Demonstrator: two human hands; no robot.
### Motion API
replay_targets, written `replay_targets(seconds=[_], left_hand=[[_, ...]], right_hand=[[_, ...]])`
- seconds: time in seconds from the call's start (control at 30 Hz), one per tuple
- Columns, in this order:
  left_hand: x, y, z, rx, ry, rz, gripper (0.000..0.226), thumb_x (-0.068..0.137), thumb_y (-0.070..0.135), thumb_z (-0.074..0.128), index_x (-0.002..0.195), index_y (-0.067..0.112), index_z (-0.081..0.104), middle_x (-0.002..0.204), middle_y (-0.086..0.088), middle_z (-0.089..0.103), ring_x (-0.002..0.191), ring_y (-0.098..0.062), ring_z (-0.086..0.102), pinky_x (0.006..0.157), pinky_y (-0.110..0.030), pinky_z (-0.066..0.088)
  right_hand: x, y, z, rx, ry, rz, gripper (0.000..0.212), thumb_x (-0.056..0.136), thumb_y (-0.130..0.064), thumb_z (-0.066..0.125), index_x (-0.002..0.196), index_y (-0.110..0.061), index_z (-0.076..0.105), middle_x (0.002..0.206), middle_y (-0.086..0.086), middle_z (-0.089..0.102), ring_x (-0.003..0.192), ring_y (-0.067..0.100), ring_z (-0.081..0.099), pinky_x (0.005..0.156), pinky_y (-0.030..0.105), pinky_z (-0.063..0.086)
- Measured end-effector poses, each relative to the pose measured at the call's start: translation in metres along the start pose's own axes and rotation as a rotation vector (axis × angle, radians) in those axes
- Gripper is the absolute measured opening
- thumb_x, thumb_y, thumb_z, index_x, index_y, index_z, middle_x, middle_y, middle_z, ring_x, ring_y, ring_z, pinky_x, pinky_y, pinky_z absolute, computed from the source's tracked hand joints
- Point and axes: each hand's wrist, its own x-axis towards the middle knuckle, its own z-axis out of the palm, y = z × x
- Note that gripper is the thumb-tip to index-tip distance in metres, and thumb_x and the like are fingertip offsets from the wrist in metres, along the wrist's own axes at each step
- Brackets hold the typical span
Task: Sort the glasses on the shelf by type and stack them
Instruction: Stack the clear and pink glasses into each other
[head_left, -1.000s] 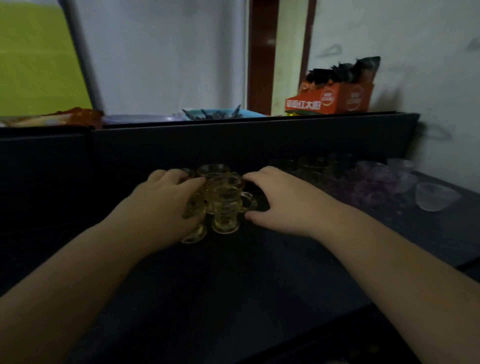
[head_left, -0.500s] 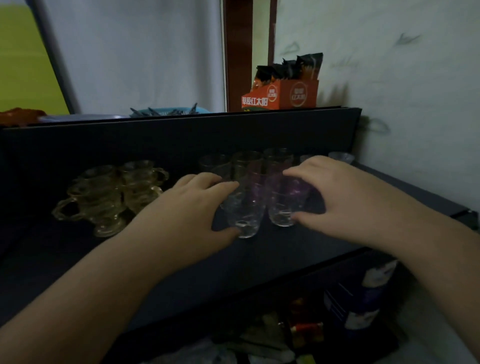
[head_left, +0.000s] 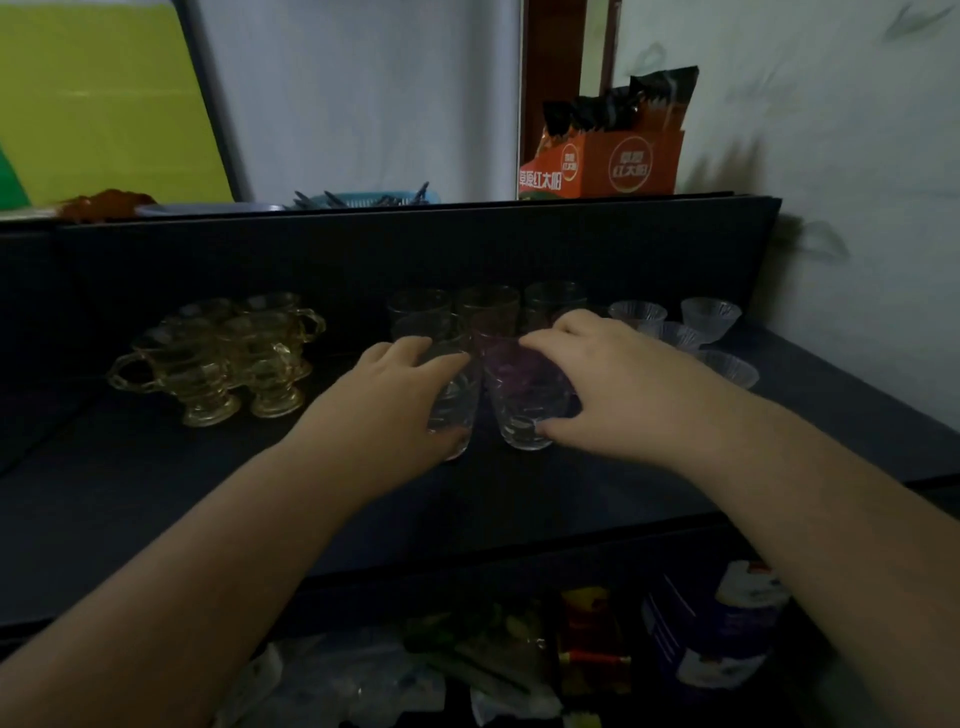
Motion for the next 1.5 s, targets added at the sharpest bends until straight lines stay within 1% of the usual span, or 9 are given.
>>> replay_targets(seconds=[0.2, 0.43, 0.57, 0.73, 0.87, 0.97, 1.13, 1.33, 1.5], left_hand=[[0.004, -0.007, 0.004, -0.009, 0.02, 0.023, 0.08, 0.081, 0.064, 0.056, 0.148, 0.043, 0.017, 0.154, 0.002, 0.023, 0.139, -0.023, 0.02, 0.107, -0.039, 0.032], [-0.001, -0.02, 0.002, -0.083, 0.012, 0.11, 0.082, 0.076, 0.066, 0.057, 0.145, 0.048, 0.016, 0.145, 0.008, 0.025, 0.132, -0.016, 0.027, 0.103, -0.034, 0.036], [-0.003, -0.026, 0.001, -0.109, 0.006, 0.135, 0.084, 0.075, 0.067, 0.059, 0.145, 0.049, 0.017, 0.141, 0.011, 0.024, 0.128, -0.012, 0.03, 0.1, -0.03, 0.039], [-0.005, -0.031, -0.001, -0.135, 0.021, 0.137, 0.085, 0.072, 0.069, 0.06, 0.145, 0.05, 0.02, 0.135, 0.015, 0.025, 0.125, -0.008, 0.031, 0.099, -0.027, 0.039], [-0.005, -0.029, 0.0, -0.148, 0.038, 0.117, 0.085, 0.071, 0.069, 0.061, 0.145, 0.049, 0.023, 0.136, 0.016, 0.026, 0.125, -0.006, 0.031, 0.096, -0.023, 0.036], [-0.004, -0.026, 0.0, -0.163, 0.041, 0.083, 0.088, 0.07, 0.069, 0.064, 0.145, 0.048, 0.024, 0.136, 0.017, 0.027, 0.124, -0.004, 0.031, 0.096, -0.022, 0.036], [-0.003, -0.022, 0.0, -0.21, 0.086, 0.041, 0.097, 0.065, 0.07, 0.065, 0.147, 0.043, 0.022, 0.134, 0.019, 0.031, 0.12, -0.003, 0.037, 0.097, -0.026, 0.041], [-0.001, -0.021, -0.01, -0.259, 0.134, 0.009, 0.1, 0.057, 0.077, 0.06, 0.145, 0.042, 0.03, 0.13, 0.023, 0.034, 0.116, -0.004, 0.043, 0.096, -0.034, 0.046], [0.002, -0.016, -0.024, -0.236, 0.186, 0.022, 0.1, 0.057, 0.076, 0.061, 0.145, 0.043, 0.029, 0.128, 0.024, 0.035, 0.111, -0.003, 0.044, 0.091, -0.026, 0.044]], right_hand=[[0.025, -0.006, 0.009, -0.013, -0.067, 0.012, 0.078, 0.079, -0.054, 0.066, 0.147, -0.037, 0.033, 0.13, -0.003, 0.043, 0.121, 0.021, 0.044, 0.091, 0.04, 0.05], [0.035, -0.013, 0.012, -0.035, -0.144, 0.066, 0.088, 0.076, -0.059, 0.064, 0.152, -0.041, 0.023, 0.134, -0.002, 0.038, 0.125, 0.021, 0.04, 0.094, 0.043, 0.049], [0.032, -0.013, 0.014, -0.029, -0.134, 0.075, 0.085, 0.076, -0.063, 0.063, 0.149, -0.042, 0.026, 0.127, -0.002, 0.035, 0.12, 0.02, 0.039, 0.091, 0.038, 0.048], [0.028, -0.011, 0.015, 0.003, -0.149, 0.076, 0.088, 0.076, -0.071, 0.06, 0.149, -0.043, 0.021, 0.131, -0.002, 0.037, 0.123, 0.019, 0.04, 0.086, 0.031, 0.041], [0.023, -0.008, 0.015, 0.072, -0.121, 0.064, 0.085, 0.075, -0.072, 0.06, 0.147, -0.045, 0.025, 0.127, -0.006, 0.041, 0.121, 0.015, 0.042, 0.085, 0.029, 0.04], [0.019, -0.002, 0.016, 0.134, -0.087, 0.05, 0.083, 0.07, -0.073, 0.06, 0.143, -0.047, 0.031, 0.12, -0.009, 0.042, 0.115, 0.013, 0.046, 0.088, 0.031, 0.047], [0.014, 0.006, 0.013, 0.207, -0.024, 0.031, 0.085, 0.065, -0.078, 0.062, 0.141, -0.05, 0.036, 0.114, -0.015, 0.042, 0.108, 0.008, 0.048, 0.086, 0.032, 0.05], [0.012, 0.018, -0.002, 0.26, 0.01, 0.028, 0.086, 0.065, -0.08, 0.063, 0.141, -0.053, 0.034, 0.117, -0.019, 0.041, 0.108, 0.003, 0.046, 0.086, 0.027, 0.047], [0.014, 0.029, -0.011, 0.329, 0.08, 0.022, 0.088, 0.061, -0.08, 0.065, 0.14, -0.048, 0.042, 0.112, -0.021, 0.043, 0.103, 0.001, 0.05, 0.086, 0.027, 0.049]])
